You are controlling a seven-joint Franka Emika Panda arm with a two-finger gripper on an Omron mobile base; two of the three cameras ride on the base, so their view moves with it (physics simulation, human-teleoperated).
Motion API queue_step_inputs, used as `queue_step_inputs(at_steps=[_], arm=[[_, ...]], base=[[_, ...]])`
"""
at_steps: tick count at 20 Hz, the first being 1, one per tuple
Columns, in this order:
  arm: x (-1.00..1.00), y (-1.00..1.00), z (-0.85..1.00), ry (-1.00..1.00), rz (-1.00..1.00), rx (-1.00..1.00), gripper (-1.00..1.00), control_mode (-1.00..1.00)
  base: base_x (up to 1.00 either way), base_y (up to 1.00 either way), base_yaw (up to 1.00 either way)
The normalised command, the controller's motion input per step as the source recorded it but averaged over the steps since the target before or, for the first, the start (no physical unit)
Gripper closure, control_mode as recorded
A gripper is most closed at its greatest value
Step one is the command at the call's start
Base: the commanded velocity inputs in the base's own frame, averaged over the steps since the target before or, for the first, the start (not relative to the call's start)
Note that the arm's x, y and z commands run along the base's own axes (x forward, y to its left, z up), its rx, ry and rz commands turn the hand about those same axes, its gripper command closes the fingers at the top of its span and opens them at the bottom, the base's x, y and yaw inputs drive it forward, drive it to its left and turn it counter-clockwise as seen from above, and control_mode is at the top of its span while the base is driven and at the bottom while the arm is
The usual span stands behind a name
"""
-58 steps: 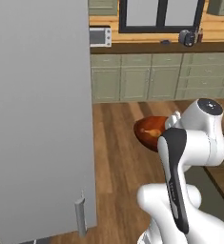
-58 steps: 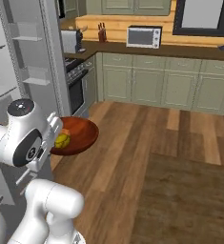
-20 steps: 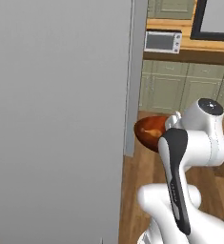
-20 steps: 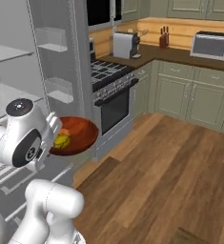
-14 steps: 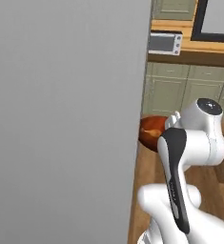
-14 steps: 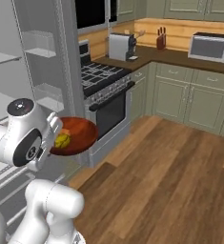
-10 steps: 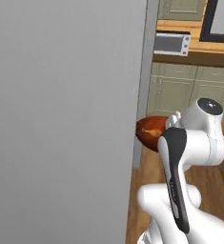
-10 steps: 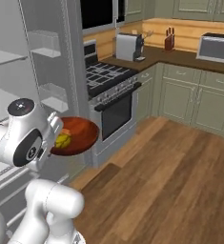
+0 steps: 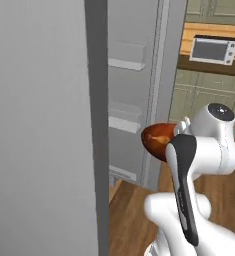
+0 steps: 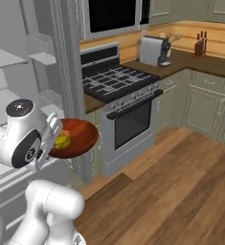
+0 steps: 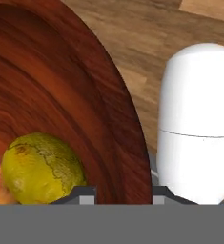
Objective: Pick the chicken drumstick and lemon from their plates and place them in the bowl. Then put the bowl in the fridge.
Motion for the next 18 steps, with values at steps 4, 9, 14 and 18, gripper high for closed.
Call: queue_step_inputs(at_steps=[4, 9, 14, 18], arm=[[0.0, 0.0, 0.0, 0.0, 0.0, 0.0, 1.0, 1.0], [0.0, 0.0, 0.0, 0.0, 0.0, 0.0, 1.0, 1.0], [0.0, 0.0, 0.0, 0.0, 0.0, 0.0, 1.0, 1.0], [0.0, 0.0, 0.0, 0.0, 0.0, 0.0, 1.0, 1.0]], base=[[0.11, -0.41, 0.34], [-0.55, -0.05, 0.46], [-0.62, -0.03, 0.26], [-0.09, -0.1, 0.31]])
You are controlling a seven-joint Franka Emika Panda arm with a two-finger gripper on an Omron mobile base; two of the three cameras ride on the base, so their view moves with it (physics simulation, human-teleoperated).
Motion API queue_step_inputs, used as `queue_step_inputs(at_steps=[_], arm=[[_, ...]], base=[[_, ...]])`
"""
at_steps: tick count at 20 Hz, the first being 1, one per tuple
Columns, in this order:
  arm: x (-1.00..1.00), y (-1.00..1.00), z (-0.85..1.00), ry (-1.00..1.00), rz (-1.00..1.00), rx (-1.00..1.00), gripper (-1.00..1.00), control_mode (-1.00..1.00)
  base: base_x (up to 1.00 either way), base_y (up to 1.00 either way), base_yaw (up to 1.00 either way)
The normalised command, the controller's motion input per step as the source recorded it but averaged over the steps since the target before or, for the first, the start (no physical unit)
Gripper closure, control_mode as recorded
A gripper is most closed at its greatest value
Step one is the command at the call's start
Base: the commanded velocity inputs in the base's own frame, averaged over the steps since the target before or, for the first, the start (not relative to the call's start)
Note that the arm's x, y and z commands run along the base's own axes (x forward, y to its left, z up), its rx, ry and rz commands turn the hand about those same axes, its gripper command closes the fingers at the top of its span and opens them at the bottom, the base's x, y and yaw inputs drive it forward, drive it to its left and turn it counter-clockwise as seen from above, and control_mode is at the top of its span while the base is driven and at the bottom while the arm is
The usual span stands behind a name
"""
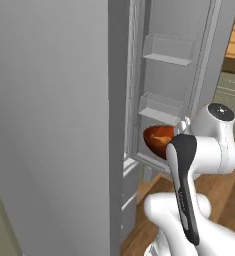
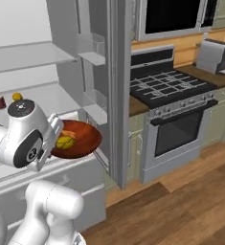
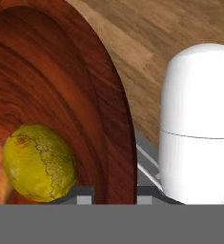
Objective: Pick the chicken drumstick and lemon from their plates and place them in the bowl. Then put the bowl in the fridge.
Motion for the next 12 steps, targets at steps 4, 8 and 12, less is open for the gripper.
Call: queue_step_inputs(at_steps=[4, 8, 12], arm=[[0.0, 0.0, 0.0, 0.0, 0.0, 0.0, 1.0, 1.0], [0.0, 0.0, 0.0, 0.0, 0.0, 0.0, 1.0, 1.0], [0.0, 0.0, 0.0, 0.0, 0.0, 0.0, 1.0, 1.0]], base=[[-0.08, -0.28, 0.56], [0.15, -0.66, 0.6], [0.26, -0.71, 0.48]])
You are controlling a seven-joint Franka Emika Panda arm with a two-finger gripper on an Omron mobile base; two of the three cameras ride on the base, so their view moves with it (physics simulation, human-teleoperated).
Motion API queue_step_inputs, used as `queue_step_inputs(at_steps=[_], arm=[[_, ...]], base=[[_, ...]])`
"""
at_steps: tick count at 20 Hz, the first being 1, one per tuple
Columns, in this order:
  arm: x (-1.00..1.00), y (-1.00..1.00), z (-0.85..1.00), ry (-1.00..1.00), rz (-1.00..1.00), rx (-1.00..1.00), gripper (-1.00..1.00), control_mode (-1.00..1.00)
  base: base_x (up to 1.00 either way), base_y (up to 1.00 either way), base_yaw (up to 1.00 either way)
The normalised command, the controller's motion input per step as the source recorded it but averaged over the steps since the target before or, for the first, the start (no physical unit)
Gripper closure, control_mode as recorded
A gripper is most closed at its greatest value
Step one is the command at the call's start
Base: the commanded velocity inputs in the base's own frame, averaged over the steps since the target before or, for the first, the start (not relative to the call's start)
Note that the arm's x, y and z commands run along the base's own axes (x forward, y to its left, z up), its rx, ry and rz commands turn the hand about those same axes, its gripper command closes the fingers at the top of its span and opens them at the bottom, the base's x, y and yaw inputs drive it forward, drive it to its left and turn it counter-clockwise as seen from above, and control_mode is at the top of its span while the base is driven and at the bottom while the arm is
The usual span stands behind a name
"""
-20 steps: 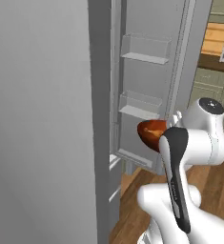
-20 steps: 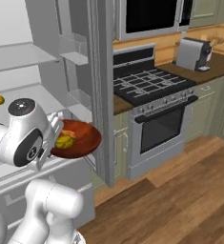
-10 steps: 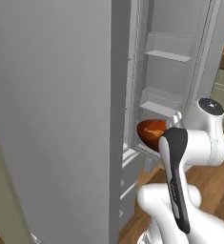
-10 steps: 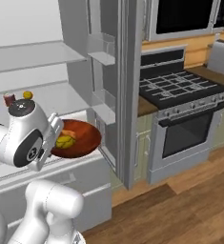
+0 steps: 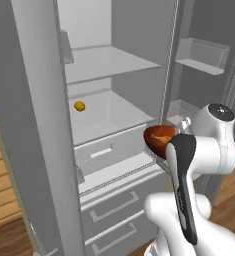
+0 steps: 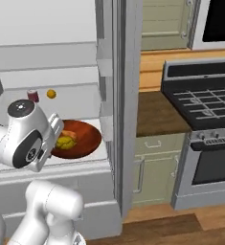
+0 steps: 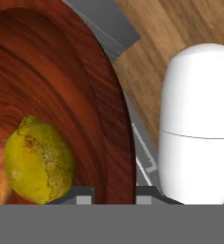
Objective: Pick the chicken drumstick and lemon from their plates and place them in the bowl. Then put the bowl in the fridge.
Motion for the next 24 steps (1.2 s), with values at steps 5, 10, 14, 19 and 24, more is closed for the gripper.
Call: queue_step_inputs(at_steps=[5, 10, 14, 19, 24], arm=[[0.0, 0.0, 0.0, 0.0, 0.0, 0.0, 1.0, 1.0], [0.0, 0.0, 0.0, 0.0, 0.0, 0.0, 1.0, 1.0], [0.0, 0.0, 0.0, 0.0, 0.0, 0.0, 1.0, 1.0], [0.0, 0.0, 0.0, 0.0, 0.0, 0.0, 1.0, 1.0], [0.0, 0.0, 0.0, 0.0, 0.0, 0.0, 1.0, 1.0]], base=[[-0.26, -0.01, 0.51], [0.13, -0.15, 0.56], [0.33, -0.27, 0.47], [0.05, -0.18, 0.18], [0.63, 0.0, 0.0]])
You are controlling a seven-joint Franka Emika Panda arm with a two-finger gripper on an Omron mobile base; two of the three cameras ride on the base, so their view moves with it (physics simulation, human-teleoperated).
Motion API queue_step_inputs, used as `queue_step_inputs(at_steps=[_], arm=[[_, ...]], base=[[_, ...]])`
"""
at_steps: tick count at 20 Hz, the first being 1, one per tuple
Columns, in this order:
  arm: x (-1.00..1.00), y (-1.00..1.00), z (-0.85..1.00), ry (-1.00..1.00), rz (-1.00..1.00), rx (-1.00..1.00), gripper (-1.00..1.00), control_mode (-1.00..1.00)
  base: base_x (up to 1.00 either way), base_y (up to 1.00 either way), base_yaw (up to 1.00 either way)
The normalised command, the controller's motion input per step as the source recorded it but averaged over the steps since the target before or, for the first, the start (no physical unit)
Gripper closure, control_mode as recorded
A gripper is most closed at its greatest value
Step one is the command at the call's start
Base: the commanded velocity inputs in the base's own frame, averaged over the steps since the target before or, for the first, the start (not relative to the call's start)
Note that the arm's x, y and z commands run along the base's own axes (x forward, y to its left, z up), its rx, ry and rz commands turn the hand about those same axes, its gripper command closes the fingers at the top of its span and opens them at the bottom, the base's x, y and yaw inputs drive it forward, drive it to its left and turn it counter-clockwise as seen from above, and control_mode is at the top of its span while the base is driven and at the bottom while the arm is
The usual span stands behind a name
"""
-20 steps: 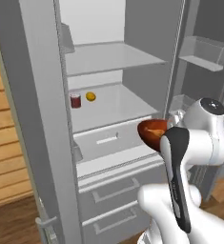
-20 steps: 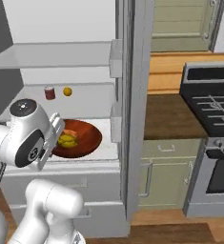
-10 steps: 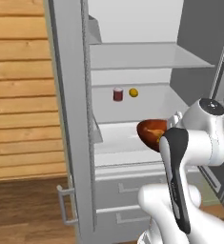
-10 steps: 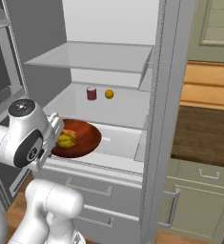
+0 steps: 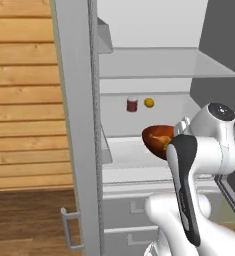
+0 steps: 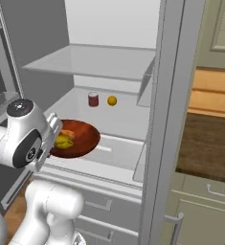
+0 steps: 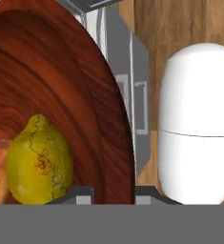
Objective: Pick the chicken drumstick and lemon from their plates and place them in the bowl. Then put the bowl in the fridge.
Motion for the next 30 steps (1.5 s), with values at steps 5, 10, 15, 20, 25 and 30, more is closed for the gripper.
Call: queue_step_inputs(at_steps=[5, 10, 15, 20, 25, 30], arm=[[0.0, 0.0, 0.0, 0.0, 0.0, 0.0, 1.0, 1.0], [0.0, 0.0, 0.0, 0.0, 0.0, 0.0, 1.0, 1.0], [0.0, 0.0, 0.07, -0.13, 0.01, -0.09, 1.0, -1.0], [0.12, -0.11, 0.07, -0.13, 0.05, -0.13, 1.0, -1.0], [0.54, -0.45, 0.0, -0.03, 0.03, -0.08, 1.0, -1.0], [0.32, -0.32, -0.34, -0.1, 0.04, -0.03, 1.0, -1.0]], base=[[0.33, 0.0, 0.0], [0.0, 0.0, 0.0], [0.0, 0.0, 0.0], [0.0, 0.0, 0.0], [0.0, 0.0, 0.0], [0.0, 0.0, 0.0]])
